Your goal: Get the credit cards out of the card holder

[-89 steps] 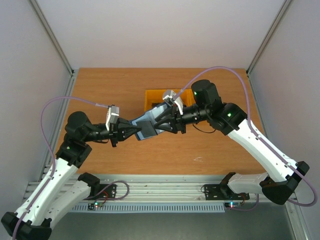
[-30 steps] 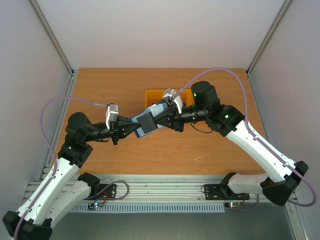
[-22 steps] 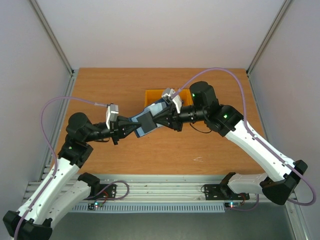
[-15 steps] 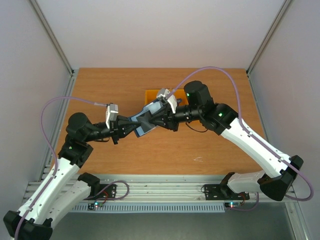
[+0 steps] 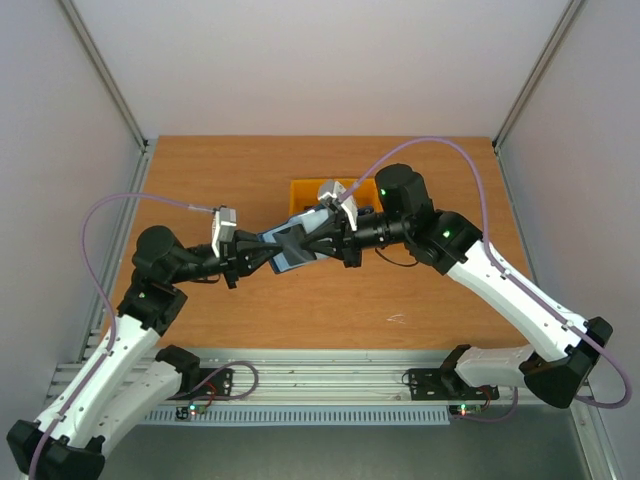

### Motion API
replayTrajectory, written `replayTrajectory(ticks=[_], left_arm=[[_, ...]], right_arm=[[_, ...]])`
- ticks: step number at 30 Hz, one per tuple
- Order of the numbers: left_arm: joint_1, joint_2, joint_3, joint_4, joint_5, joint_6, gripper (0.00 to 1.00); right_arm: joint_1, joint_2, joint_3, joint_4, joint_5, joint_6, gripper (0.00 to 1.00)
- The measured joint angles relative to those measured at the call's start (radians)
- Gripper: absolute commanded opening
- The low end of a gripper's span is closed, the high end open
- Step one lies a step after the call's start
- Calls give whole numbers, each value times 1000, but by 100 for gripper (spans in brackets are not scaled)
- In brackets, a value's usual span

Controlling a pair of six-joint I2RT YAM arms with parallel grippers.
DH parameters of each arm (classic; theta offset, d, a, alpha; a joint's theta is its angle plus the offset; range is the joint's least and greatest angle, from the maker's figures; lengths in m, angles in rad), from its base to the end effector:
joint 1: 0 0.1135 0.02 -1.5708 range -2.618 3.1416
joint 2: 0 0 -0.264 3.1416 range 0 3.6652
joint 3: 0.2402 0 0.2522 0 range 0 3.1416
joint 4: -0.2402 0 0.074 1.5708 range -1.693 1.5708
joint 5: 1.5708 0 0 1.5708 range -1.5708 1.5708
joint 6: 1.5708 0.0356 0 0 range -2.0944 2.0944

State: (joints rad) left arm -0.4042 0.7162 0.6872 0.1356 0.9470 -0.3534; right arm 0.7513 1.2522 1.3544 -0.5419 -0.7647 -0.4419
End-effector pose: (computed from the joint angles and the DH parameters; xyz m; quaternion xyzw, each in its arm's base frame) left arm 0.1373 -0.0902 0.3498 0.3542 0.5861 -0.5280 0.5023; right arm 0.1769 0.1989 0.4065 -0.6055 0.5357 0.3879 0.4427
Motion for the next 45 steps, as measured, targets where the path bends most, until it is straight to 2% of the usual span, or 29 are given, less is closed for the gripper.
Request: replayTrajectory(ticks=[1, 4, 8, 13, 25, 27, 29, 32, 37, 41, 45], left_arm=[[-2, 1, 0, 1, 2, -1, 12], [-1, 4, 0, 8, 2, -2, 12], [-1, 4, 0, 9, 1, 3, 0], [-2, 1, 0, -2, -26, 26, 0], [6, -35, 0, -229, -299, 69, 0], [8, -42, 0, -262, -374, 69, 0], [13, -49, 0, -307, -508, 61, 0], [28, -51, -1, -380, -738, 46, 0], [39, -71, -18, -455, -1027, 48, 0], [39, -93, -42, -484, -1144, 47, 0], [39, -118, -69, -500, -1189, 39, 0]], right_arm=[[-2, -3, -4, 2, -5, 3, 1], [-7, -9, -6, 3, -18, 13, 1], [-25, -32, -6, 3, -21, 22, 1], [-52, -54, -6, -9, -19, 23, 1], [-189, -31, 66, -138, 40, 18, 1], [-191, 0, 118, -167, 84, 24, 1], [-191, 53, 201, -213, 172, 54, 1], [-170, 158, 330, -260, 358, 132, 1], [-93, 388, 502, -372, 679, 280, 1], [-55, 594, 603, -418, 835, 355, 1], [-35, 761, 691, -458, 933, 392, 1]])
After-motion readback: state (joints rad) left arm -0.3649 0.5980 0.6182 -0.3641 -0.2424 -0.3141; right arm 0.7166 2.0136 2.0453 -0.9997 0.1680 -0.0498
